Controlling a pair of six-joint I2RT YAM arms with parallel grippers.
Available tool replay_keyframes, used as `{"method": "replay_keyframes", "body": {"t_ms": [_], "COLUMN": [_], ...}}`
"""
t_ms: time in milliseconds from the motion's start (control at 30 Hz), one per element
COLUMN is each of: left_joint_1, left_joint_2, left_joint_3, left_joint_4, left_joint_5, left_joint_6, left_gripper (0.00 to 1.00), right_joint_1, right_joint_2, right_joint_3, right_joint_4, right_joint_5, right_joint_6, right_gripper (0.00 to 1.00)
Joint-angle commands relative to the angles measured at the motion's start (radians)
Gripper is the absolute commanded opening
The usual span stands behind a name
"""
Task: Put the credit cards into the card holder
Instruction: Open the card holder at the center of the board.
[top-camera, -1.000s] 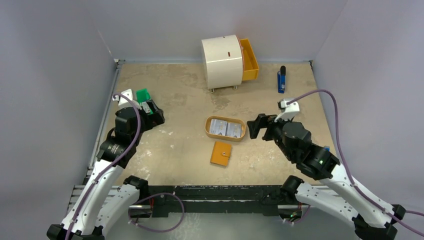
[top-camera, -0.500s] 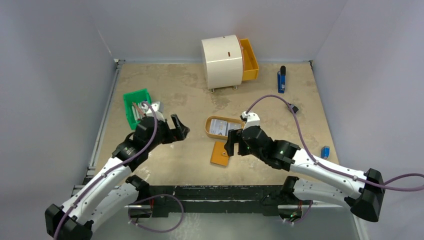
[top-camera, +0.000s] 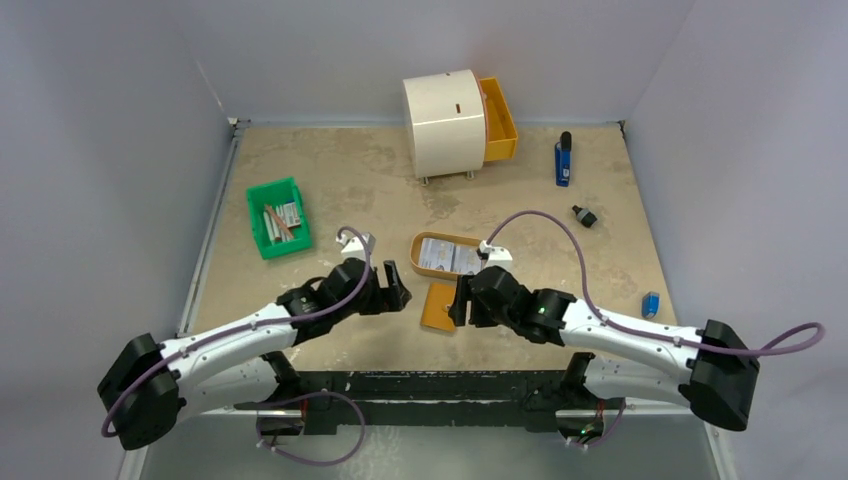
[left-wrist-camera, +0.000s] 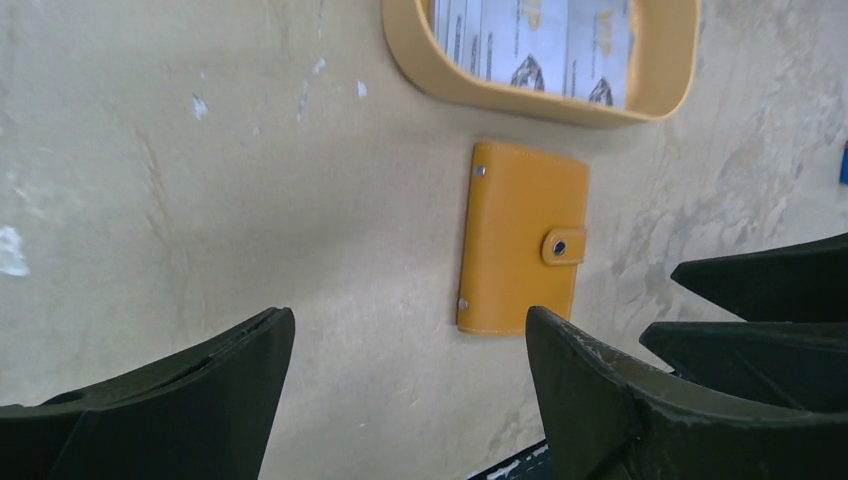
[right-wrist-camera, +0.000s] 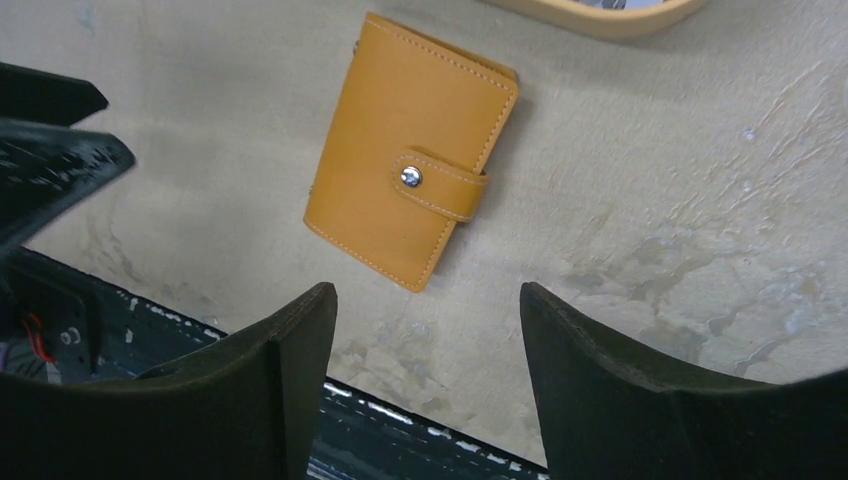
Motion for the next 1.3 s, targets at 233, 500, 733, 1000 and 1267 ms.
{"method": "replay_keyframes", "body": {"t_ms": [233,500,733,1000,1267], "left_joint_1": [-0.047,-0.047,-0.047,-0.047,-0.049], "left_joint_2": [0.162,0.288,0.396,0.464,0.516], "left_joint_3": [-0.053,-0.057,-0.071,-0.084,-0.103], "left_joint_4": [0.336,0.516,0.666,0.746,0.801], "left_joint_5": [0.046,0.119,0.173,0.193,0.193], "left_joint_6": [-0.147,-0.198,-0.24,-0.264,-0.282], "left_gripper": [0.56,0.36,0.19,0.07,0.0], "right_joint_1": [0.034,0.033,0.034,0.033,0.033], "right_joint_2": [0.179,0.275,0.351,0.406,0.451], "right_joint_3": [0.101,0.17,0.202,0.211,0.231], "right_joint_4": [0.01,-0.019,-0.023,-0.017,-0.028], "right_joint_5": [0.08,0.092,0.09,0.061,0.075], "right_joint_6": [0.056,0.035,0.04,0.043,0.041], "right_gripper": [0.6,0.54,0.47,0.46,0.49]}}
